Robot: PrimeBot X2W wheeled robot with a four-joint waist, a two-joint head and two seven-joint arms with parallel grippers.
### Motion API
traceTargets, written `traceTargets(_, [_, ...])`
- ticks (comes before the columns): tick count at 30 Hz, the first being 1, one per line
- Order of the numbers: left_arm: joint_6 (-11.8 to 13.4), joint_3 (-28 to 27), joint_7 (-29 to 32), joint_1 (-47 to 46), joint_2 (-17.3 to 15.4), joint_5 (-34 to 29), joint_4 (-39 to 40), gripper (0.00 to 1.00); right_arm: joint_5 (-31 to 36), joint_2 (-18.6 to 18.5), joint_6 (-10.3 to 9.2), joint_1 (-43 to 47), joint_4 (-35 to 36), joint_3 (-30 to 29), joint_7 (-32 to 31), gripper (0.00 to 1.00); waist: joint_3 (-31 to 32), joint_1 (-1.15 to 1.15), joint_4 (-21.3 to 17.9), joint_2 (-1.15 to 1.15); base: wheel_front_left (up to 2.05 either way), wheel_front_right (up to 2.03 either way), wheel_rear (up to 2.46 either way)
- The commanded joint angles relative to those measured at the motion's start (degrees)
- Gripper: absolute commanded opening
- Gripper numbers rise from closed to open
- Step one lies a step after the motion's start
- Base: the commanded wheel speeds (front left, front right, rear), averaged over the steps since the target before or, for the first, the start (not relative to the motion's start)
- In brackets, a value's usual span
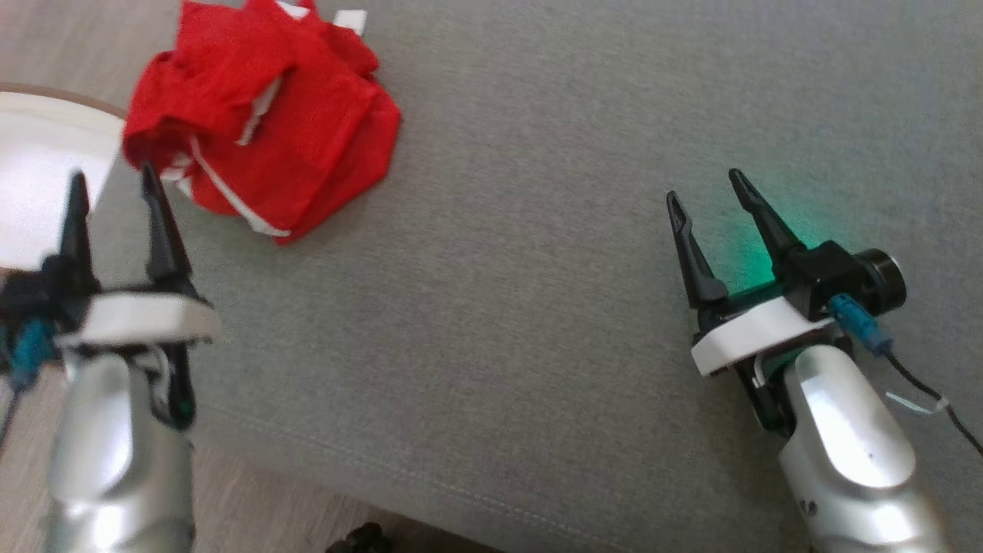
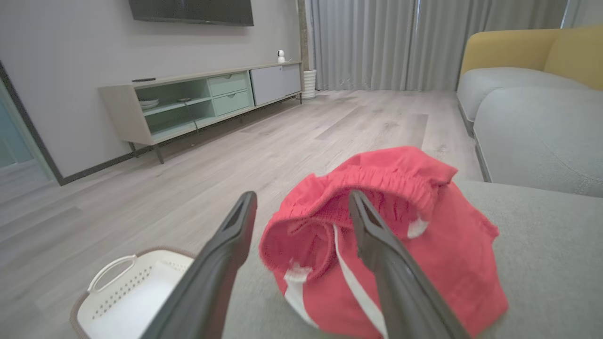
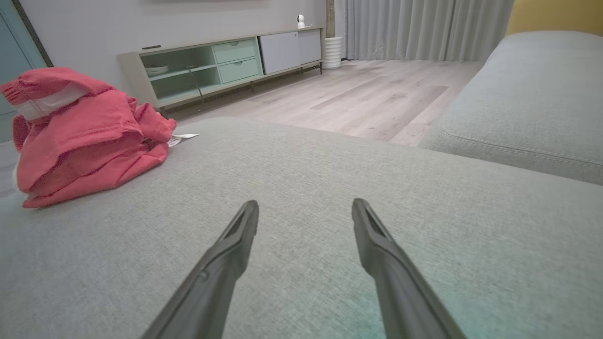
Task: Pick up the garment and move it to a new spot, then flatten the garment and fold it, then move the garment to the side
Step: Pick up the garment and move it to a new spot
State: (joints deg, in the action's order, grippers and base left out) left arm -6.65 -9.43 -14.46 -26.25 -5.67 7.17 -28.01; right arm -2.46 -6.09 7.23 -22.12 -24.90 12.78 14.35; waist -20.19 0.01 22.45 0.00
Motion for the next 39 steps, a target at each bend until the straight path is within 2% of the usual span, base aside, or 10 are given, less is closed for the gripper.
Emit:
traceTargets(1, [-0.5,-1.4,-0.5,-3.7,-3.5,0.6,0.5,1.00,0.2,0.4,0.25,-2.6,2.4,1.7,0.6,1.00,-2.1,-0.01,-2.1,0.00,0.00,0.00,0.00])
traceTargets(4, [-0.8,0.6,-0.5,-8.4,-6.4,1.8,-2.6,1.00,0.1,0.3,0.25,-3.3,3.3,2.1,0.6,1.00,-3.2,-0.01,-3.4,0.00,0.00,0.00,0.00])
traceTargets(11, [-0.8,12.5,-0.3,-16.1,-12.3,9.1,-12.1,1.00,-0.2,0.6,0.25,-4.2,4.4,3.0,0.6,1.00,-4.4,-0.01,-5.8,0.00,0.00,0.00,0.00])
traceTargets(15, [-0.8,16.5,3.5,-19.9,-15.3,12.6,-20.0,1.00,-0.2,0.6,0.25,-4.5,4.6,3.0,0.6,1.00,-5.1,-0.01,-6.9,0.00,0.00,0.00,0.00])
traceTargets(23, [-0.8,18.5,9.2,-23.6,-16.0,14.9,-31.3,1.00,-0.3,0.8,0.25,-4.8,4.6,2.9,0.6,1.00,-5.5,-0.01,-8.8,0.00,0.00,0.00,0.00])
traceTargets(24, [-0.8,18.7,9.8,-23.8,-15.8,15.4,-32.3,0.72,-0.4,0.8,0.25,-4.8,4.6,2.9,0.6,1.00,-5.5,-0.01,-9.0,0.00,0.00,0.00,0.00])
traceTargets(25, [-0.8,18.9,10.4,-24.0,-15.6,15.9,-33.2,0.06,-0.4,0.9,0.25,-4.8,4.6,2.8,0.6,1.00,-5.5,-0.01,-9.1,0.00,0.00,0.00,0.00])
traceTargets(26, [-0.8,19.4,10.9,-24.2,-15.5,16.3,-33.8,0.00,-0.4,0.9,0.25,-4.7,4.5,2.7,0.6,1.00,-5.5,-0.01,-9.3,0.00,0.00,0.00,0.00])
traceTargets(32, [-0.8,21.4,7.3,-26.7,-17.0,17.2,-34.0,0.00,-0.6,1.3,0.25,-4.5,4.2,1.8,0.6,1.00,-4.3,-0.01,-9.9,0.00,0.00,0.00,0.00])
traceTargets(39, [-0.8,25.6,1.8,-32.0,-18.3,16.5,-29.3,0.00,-1.6,2.3,0.25,-3.3,4.4,0.8,0.6,1.00,-0.4,-0.01,-11.3,0.00,0.00,0.00,0.00])
